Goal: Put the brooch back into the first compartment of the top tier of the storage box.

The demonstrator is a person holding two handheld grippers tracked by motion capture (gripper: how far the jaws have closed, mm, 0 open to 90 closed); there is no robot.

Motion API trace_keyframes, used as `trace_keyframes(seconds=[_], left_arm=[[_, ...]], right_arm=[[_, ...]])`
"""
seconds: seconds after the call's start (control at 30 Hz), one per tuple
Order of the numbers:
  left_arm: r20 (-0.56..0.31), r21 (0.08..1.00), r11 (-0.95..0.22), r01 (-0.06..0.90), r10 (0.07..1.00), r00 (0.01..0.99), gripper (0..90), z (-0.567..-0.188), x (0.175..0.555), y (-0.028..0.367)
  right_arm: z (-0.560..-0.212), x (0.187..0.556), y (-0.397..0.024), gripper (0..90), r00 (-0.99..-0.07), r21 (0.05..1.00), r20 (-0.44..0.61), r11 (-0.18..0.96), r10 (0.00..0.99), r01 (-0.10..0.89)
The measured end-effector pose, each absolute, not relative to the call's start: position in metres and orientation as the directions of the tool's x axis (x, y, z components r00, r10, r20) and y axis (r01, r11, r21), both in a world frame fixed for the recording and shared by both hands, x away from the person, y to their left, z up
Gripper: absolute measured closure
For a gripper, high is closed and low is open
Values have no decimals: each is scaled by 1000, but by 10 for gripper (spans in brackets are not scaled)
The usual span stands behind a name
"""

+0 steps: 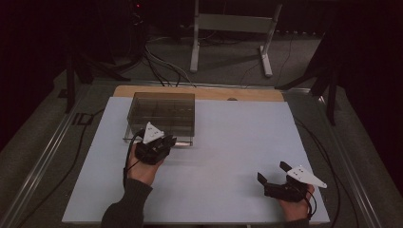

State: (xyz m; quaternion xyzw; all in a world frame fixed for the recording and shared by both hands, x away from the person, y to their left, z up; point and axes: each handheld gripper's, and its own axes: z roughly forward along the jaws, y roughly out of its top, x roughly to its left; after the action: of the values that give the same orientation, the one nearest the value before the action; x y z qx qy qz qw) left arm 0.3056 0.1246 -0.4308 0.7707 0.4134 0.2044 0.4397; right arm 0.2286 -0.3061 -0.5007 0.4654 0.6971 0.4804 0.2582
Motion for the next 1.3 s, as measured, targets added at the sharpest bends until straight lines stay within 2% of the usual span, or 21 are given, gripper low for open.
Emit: trace_keyframes(seconds=[1.3], left_arm=[[-22,864,-238,443,862,506,798,-422,324,190]], right_arm=[[-501,229,-307,0,-429,910,96,95,898,403]])
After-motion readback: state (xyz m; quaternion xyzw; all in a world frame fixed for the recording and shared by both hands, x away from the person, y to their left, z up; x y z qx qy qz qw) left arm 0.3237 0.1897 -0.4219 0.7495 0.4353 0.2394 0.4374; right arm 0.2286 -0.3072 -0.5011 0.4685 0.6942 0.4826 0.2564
